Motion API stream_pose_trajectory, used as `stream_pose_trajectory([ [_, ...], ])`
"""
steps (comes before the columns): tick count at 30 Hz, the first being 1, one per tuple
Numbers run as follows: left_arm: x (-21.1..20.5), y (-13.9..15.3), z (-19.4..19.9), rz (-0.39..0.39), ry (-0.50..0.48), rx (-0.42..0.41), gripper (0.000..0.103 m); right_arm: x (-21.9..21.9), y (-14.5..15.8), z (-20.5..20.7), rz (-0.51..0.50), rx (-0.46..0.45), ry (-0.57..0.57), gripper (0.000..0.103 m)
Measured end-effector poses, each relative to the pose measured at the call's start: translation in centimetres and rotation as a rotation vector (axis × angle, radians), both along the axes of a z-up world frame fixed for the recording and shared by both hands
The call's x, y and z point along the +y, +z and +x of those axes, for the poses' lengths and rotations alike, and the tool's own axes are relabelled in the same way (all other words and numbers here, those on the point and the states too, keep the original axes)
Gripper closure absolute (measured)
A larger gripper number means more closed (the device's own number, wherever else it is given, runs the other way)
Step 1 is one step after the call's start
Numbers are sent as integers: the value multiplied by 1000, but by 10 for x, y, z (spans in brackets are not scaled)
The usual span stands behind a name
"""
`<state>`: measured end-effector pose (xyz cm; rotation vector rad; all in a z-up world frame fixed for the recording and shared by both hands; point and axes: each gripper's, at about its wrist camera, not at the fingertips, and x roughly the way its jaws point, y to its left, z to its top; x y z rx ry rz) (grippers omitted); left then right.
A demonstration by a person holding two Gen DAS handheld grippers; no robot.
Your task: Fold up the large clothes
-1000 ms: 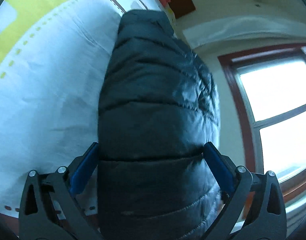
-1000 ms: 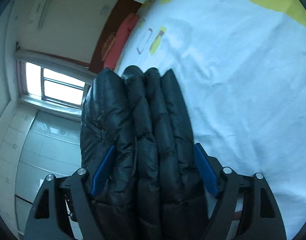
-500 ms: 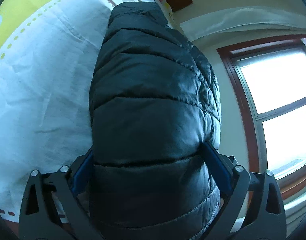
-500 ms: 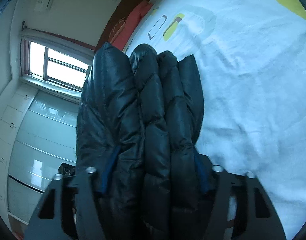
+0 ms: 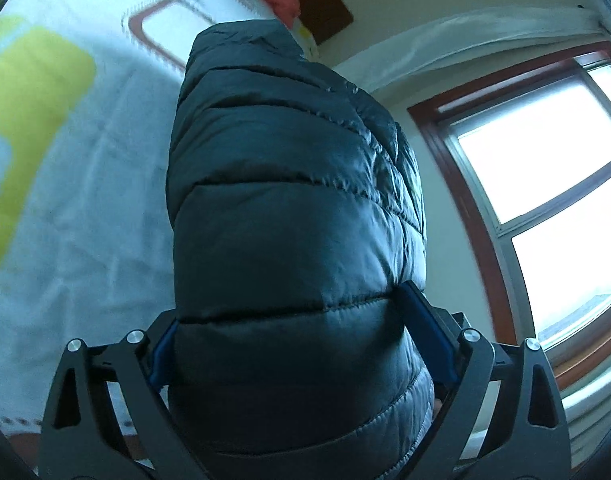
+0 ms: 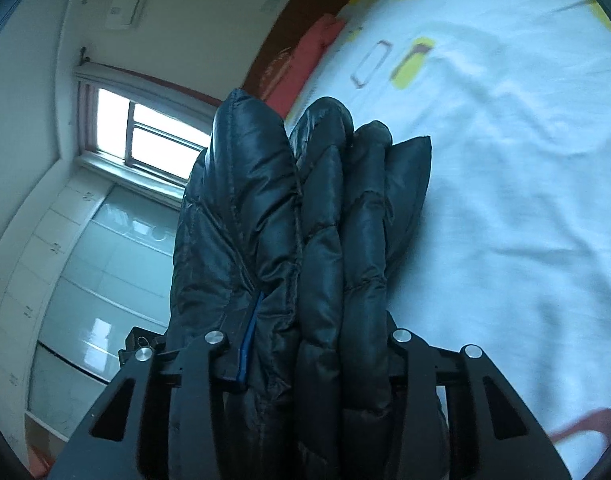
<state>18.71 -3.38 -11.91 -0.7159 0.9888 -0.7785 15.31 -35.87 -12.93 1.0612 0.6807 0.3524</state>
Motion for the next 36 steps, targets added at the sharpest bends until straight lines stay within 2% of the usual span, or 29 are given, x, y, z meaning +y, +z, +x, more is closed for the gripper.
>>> stream_pose_trajectory([
  [9,47,24,45,43,95,-55,10,37,5,61,42,-46,70,62],
  [16,69,6,77,77,139,-26,10,45,-19,83,51,5,95,62],
  [19,72,-10,85,93,147,7,10,46,-24,85,46,22,89,62],
  [24,72,-27,88,130,155,8,10,45,-32,81,49,37,80,62],
  [32,75,-38,91,141,151,5,9,43,-35,78,46,48,74,62],
  [34,79,-40,90,137,146,6,9,43,-32,77,27,54,74,58],
  [36,77,-39,91,134,141,10,9,42,-30,75,-3,64,75,49],
])
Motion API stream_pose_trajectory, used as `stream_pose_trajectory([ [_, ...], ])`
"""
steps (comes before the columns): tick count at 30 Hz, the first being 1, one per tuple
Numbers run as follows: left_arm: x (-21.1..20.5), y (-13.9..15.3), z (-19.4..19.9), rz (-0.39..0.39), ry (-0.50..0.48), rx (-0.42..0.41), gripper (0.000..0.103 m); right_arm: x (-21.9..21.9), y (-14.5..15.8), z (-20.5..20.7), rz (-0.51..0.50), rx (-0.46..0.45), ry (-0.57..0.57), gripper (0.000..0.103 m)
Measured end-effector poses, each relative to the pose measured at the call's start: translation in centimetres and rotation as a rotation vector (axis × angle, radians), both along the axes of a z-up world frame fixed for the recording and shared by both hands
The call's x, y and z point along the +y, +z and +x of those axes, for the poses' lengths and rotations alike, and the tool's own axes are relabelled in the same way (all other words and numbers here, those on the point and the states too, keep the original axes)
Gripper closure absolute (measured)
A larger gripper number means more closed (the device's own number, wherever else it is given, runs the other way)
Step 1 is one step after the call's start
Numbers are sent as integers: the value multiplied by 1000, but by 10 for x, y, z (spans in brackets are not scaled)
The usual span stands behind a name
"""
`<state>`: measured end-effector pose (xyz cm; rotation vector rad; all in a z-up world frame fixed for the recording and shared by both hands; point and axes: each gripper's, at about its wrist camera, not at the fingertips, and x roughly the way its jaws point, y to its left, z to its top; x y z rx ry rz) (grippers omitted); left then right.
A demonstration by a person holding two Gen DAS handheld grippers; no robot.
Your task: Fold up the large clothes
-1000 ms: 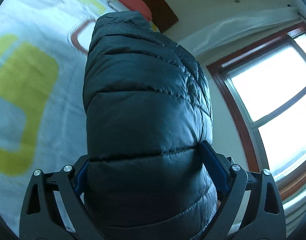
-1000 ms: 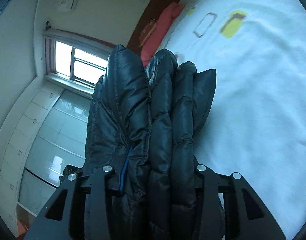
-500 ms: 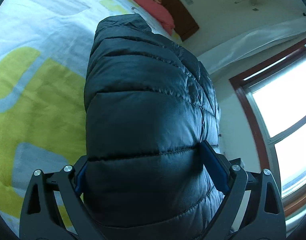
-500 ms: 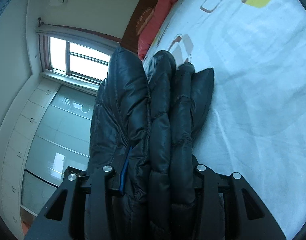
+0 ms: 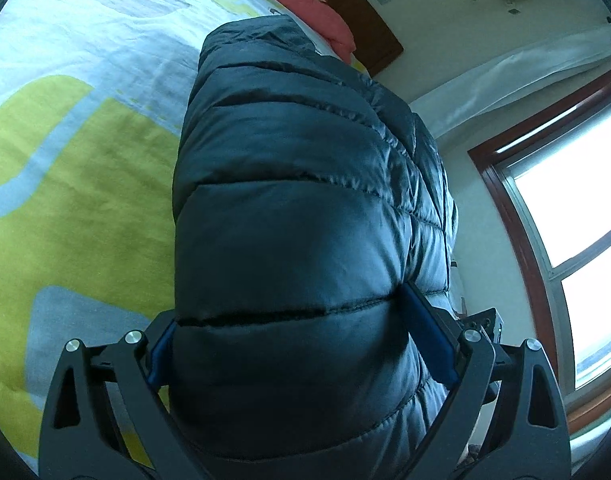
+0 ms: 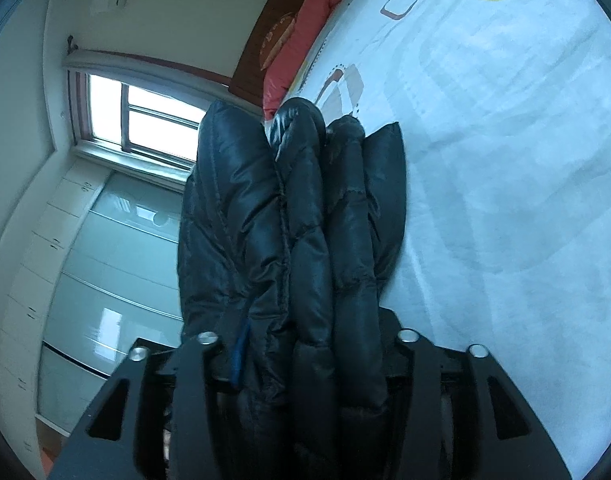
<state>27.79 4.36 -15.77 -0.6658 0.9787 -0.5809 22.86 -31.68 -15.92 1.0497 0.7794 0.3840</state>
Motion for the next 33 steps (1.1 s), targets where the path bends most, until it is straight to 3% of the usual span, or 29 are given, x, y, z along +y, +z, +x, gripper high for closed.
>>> stream_pose_trajectory([
  [4,15,-1,0,-32,-2,32,8,0,14,-5,-97,18,9,32],
  [9,53,4,1,-128,44,26,8,-15,35,-15,-132,2,-9,29],
  [14,65,8,27,-134,103,37,8,-25,54,13,-111,-39,-45,25],
  [18,45,15,48,-52,87,20,8,-17,51,59,-125,-7,-21,25],
  [20,27,17,56,37,81,17,8,-17,42,70,-115,20,-23,25],
  [22,19,16,61,104,80,14,8,-18,29,79,-97,76,-23,51],
  [24,14,13,65,131,82,26,8,-20,17,82,-56,106,-15,62],
  [27,5,4,67,159,92,40,8,-20,6,83,-44,114,-14,66],
  [33,2,-14,69,143,99,60,7,-23,-11,80,37,105,-28,69],
])
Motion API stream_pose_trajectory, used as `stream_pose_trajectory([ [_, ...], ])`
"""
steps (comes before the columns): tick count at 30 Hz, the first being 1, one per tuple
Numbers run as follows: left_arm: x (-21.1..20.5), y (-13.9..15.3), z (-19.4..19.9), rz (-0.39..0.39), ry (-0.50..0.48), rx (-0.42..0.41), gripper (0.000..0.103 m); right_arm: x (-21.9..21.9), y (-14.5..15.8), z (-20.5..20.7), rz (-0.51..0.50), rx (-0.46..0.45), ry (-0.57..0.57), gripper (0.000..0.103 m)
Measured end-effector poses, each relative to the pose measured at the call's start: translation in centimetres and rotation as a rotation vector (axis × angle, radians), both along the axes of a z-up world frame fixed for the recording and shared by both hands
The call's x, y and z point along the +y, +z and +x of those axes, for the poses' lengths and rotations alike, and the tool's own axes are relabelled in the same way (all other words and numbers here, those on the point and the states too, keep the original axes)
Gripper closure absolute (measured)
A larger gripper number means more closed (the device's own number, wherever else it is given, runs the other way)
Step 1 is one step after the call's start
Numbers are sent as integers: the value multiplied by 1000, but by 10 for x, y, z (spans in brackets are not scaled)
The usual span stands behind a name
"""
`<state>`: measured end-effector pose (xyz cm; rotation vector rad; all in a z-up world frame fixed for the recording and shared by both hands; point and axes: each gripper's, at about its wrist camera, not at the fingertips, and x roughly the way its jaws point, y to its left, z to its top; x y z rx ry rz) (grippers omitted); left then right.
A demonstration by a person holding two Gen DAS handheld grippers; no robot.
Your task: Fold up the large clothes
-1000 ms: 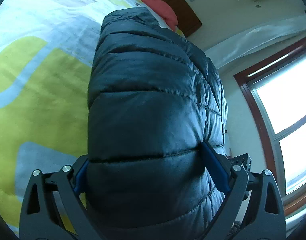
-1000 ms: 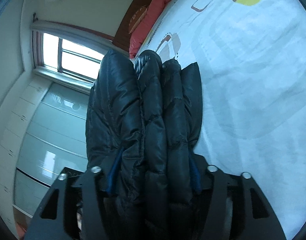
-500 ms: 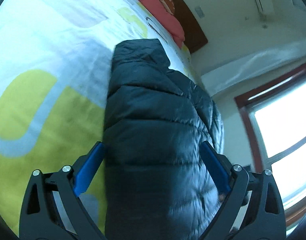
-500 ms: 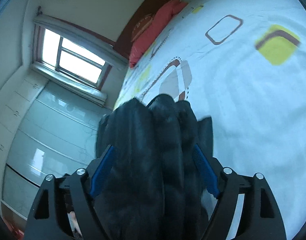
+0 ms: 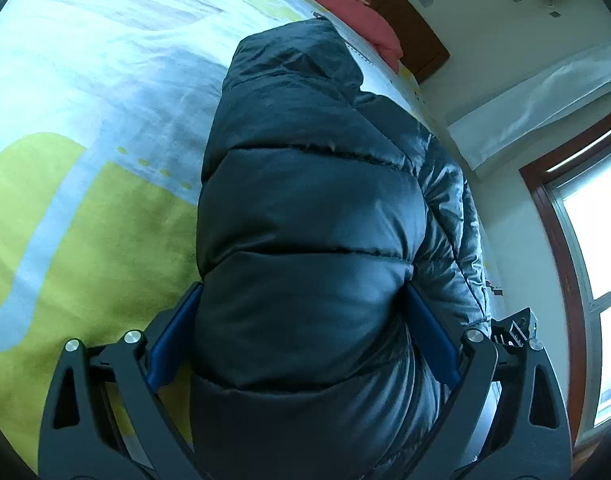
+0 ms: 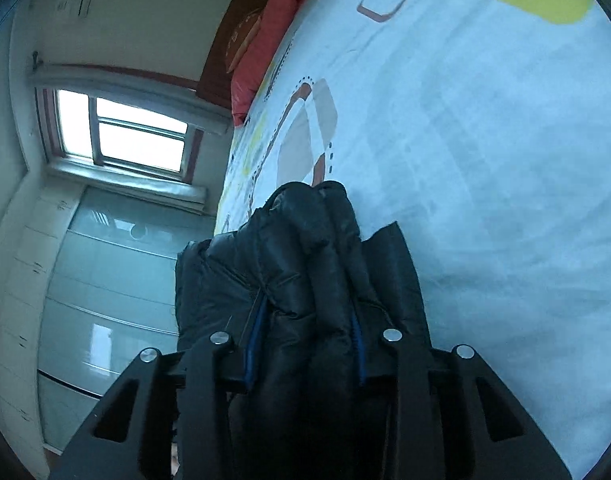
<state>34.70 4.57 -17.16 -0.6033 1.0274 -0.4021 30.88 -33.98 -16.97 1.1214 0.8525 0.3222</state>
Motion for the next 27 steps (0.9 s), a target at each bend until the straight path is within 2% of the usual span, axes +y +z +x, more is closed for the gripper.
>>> stream_pose_trajectory([
  [6,-3,3,2,2,-3,1,7,-2,2,-2,29,-15,7,67],
  [13,8,10,-7,-17,2,21,6,-6,25,-19,-35,-38,10,51],
  [19,19,24,-46,33,32,-15,6,-11,37,-60,-59,-26,-12,48],
  [27,19,42,-121,139,31,-81,6,2,51,-140,-180,8,-43,48],
])
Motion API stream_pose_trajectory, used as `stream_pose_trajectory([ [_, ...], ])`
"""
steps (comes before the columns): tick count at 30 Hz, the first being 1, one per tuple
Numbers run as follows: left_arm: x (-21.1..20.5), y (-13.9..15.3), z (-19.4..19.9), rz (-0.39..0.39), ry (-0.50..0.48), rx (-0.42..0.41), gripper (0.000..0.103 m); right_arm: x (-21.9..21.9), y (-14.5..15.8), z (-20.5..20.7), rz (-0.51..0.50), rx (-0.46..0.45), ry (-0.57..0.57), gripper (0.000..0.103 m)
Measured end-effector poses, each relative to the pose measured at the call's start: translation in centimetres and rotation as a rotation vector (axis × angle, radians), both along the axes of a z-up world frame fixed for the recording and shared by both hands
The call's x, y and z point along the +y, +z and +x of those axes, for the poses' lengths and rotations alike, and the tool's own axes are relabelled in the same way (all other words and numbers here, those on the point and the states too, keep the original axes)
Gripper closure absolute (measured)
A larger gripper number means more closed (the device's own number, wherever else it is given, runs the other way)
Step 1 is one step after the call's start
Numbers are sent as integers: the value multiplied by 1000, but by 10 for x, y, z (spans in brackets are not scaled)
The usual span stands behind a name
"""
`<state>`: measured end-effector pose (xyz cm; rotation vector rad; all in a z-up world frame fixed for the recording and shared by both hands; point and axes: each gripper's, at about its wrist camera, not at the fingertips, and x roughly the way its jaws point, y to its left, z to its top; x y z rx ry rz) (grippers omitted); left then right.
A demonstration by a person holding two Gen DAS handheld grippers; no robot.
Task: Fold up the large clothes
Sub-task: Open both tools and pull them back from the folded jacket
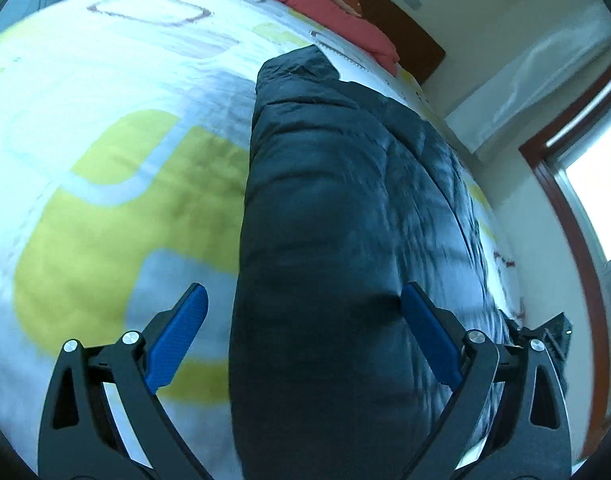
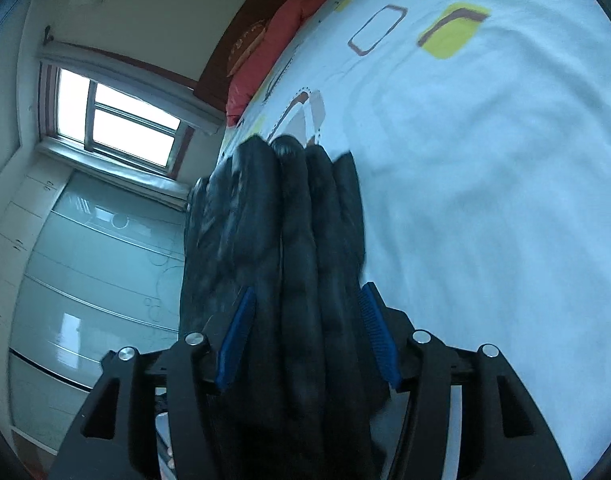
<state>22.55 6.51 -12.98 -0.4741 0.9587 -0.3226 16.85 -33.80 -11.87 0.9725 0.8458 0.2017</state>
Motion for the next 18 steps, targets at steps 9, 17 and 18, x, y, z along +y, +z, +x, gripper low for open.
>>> stream_pose_trajectory([
  [9,-7,26,-104,200,63,-107,6,37,39,-81,-372,52,-60,48],
  [17,-18,67,-161,352,140,-171,2,85,91,-124,-673,-16,-71,35],
  [18,-19,71,-166,358,146,-178,2,91,99,-131,-699,-29,-74,35],
])
